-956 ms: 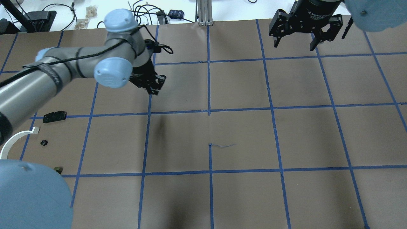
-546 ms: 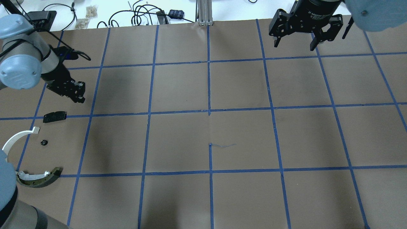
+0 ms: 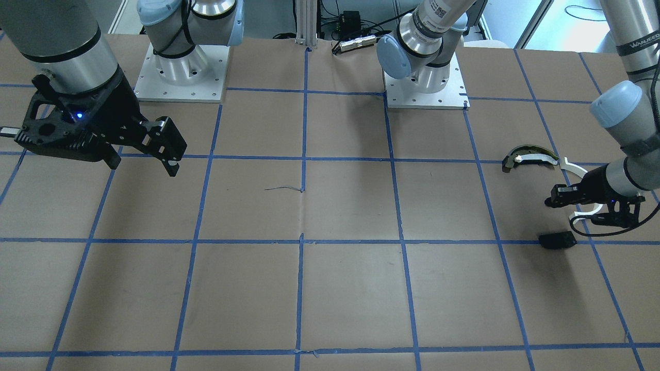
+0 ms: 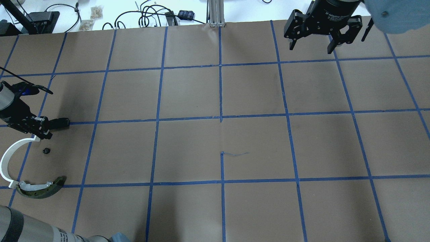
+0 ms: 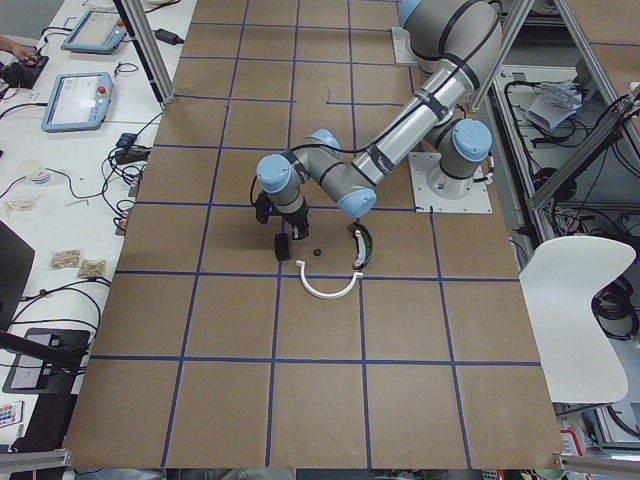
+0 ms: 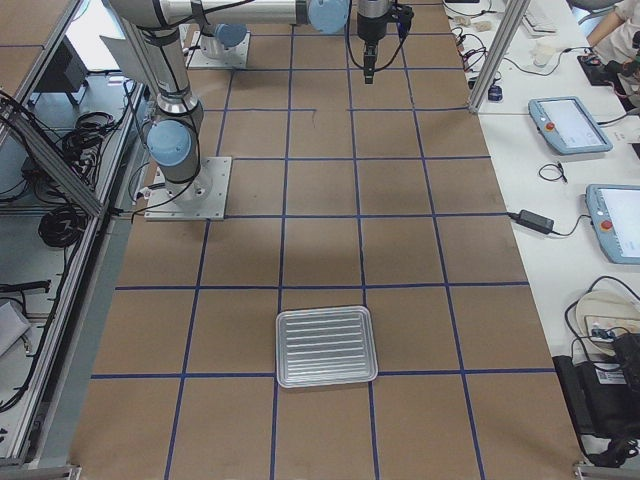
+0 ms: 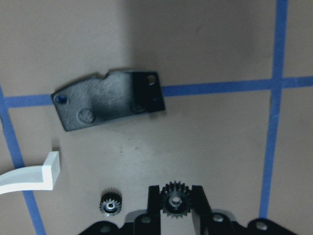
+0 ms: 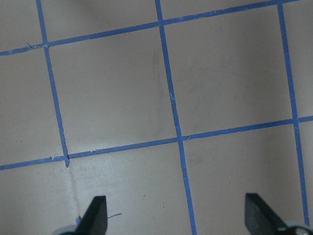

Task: Place bearing gear from tray to pile

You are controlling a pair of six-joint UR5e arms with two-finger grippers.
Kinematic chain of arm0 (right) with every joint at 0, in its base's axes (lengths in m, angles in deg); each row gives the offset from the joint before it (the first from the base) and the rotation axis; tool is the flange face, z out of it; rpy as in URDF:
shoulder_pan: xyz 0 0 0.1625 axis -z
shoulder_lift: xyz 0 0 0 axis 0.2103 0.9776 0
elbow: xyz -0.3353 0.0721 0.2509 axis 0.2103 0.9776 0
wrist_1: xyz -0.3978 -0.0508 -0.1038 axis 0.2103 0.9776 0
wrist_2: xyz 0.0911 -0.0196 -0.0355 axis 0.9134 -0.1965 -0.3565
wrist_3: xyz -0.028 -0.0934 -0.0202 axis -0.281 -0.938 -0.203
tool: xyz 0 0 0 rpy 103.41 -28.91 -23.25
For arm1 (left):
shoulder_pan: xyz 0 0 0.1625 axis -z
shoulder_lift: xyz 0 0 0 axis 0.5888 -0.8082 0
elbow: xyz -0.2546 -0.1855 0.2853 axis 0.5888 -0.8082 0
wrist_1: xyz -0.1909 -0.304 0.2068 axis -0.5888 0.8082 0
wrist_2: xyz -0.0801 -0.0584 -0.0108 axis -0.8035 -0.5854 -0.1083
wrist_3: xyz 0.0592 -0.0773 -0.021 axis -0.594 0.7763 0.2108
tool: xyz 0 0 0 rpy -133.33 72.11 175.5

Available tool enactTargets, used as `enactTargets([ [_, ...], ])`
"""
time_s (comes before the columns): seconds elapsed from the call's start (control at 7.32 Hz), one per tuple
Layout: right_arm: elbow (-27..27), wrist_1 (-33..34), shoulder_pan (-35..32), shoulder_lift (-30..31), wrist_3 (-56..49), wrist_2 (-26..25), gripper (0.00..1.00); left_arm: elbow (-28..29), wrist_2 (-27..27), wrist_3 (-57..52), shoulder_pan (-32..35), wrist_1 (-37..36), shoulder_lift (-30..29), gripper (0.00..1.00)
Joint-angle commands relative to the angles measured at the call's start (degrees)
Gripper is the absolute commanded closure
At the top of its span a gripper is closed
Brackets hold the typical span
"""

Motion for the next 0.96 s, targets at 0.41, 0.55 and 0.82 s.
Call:
enactTargets([
  [0.41,0.0,0.0,0.0,0.0,-0.1,0.0,0.0,-1.8,0.2,-0.5,-1.1,0.0,-1.2,1.0],
  [0.55,0.0,0.0,0.0,0.0,-0.1,0.0,0.0,-1.7,2.1,0.0,-1.1,-0.1,-1.7,1.0],
  [0.82,0.0,0.0,0.0,0.0,-0.1,0.0,0.0,-1.6,2.3,-0.3,-1.1,-0.1,-2.0,1.0],
])
